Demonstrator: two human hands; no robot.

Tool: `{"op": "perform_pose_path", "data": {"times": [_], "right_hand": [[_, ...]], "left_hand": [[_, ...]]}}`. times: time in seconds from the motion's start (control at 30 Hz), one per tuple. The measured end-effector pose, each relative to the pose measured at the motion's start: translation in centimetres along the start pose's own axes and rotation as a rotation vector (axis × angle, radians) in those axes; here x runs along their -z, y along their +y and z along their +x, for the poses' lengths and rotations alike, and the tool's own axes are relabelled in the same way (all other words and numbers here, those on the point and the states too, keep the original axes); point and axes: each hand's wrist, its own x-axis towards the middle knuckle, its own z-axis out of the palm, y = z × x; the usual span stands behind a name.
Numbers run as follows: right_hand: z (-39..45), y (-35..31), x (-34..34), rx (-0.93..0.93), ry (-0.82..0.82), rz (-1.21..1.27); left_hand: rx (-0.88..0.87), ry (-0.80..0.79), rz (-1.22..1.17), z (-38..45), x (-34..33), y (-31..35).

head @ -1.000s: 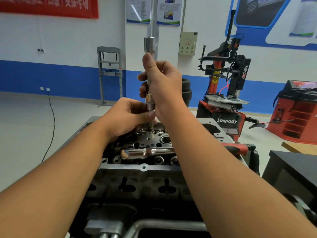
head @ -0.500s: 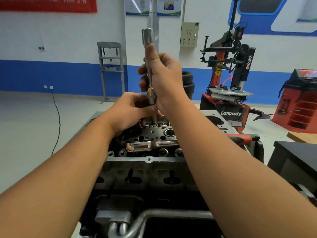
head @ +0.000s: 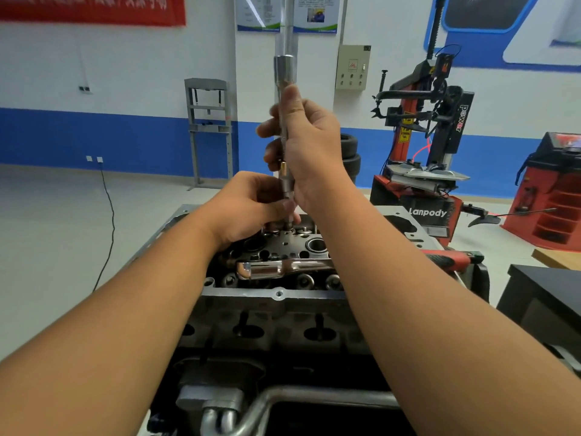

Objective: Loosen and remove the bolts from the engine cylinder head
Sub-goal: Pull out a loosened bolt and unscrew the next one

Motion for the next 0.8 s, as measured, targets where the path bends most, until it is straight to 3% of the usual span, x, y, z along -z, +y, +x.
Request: {"op": "perform_pose_path", "data": {"times": [0.17,0.37,0.67,0.8], "right_hand": [[-0.28,-0.10,0.13,-0.008,-0.008,0.030],[-0.44,-0.44,0.08,-0.016,-0.001,0.008],[-0.31,-0.18,0.14,-0.027,0.001,0.007],[-0.24,-0.16,0.12,-0.025,0.013,0.017]], "left_hand": [[-0.032,0.063,-0.002,-0.26,-0.22,0.40],[0.029,-0.034,0.001,-0.07,0.07,0.12],[-0.002,0.036,0.034,-0.37,-0.20,0.74],[0.039,-0.041,-0.027,-0.48,-0.17,0.84]]}}
